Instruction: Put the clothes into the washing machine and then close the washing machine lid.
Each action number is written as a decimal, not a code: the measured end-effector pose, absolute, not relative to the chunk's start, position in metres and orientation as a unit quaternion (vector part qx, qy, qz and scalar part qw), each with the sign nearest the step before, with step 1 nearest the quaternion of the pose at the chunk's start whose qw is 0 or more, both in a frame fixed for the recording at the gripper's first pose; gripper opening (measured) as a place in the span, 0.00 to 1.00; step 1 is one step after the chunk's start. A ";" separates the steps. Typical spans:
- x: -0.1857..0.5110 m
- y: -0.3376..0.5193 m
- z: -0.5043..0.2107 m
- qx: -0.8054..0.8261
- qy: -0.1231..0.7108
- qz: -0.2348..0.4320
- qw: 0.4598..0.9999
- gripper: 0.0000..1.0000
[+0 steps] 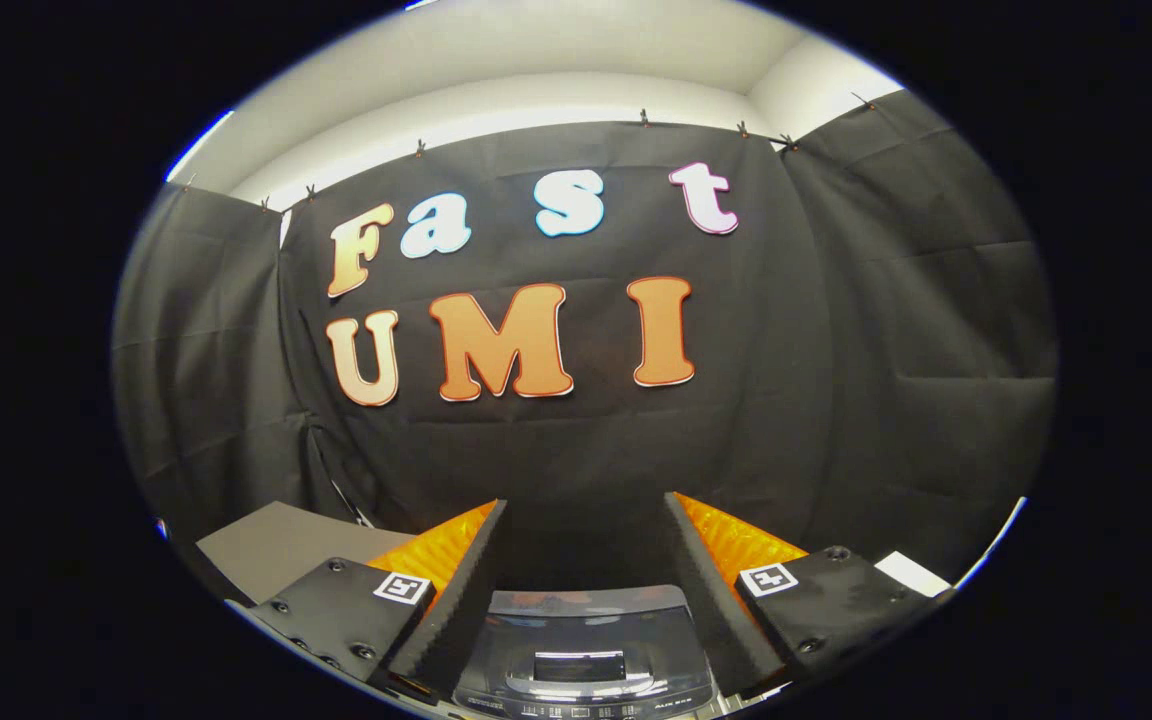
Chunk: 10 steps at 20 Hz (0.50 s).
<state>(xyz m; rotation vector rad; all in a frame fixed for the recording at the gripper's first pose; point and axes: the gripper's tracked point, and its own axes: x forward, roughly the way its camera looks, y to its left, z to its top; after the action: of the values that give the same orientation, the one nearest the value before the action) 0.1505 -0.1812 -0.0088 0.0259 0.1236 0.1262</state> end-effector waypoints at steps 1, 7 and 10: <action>0.147 -0.183 -0.005 0.015 0.059 0.061 0.996 0.97; 0.138 -0.198 0.004 0.024 0.050 0.047 0.997 0.97; 0.138 -0.199 0.005 0.029 0.048 0.045 0.997 0.97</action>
<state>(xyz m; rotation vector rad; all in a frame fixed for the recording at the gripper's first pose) 0.1383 -0.1993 0.0051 0.0576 0.0966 0.0898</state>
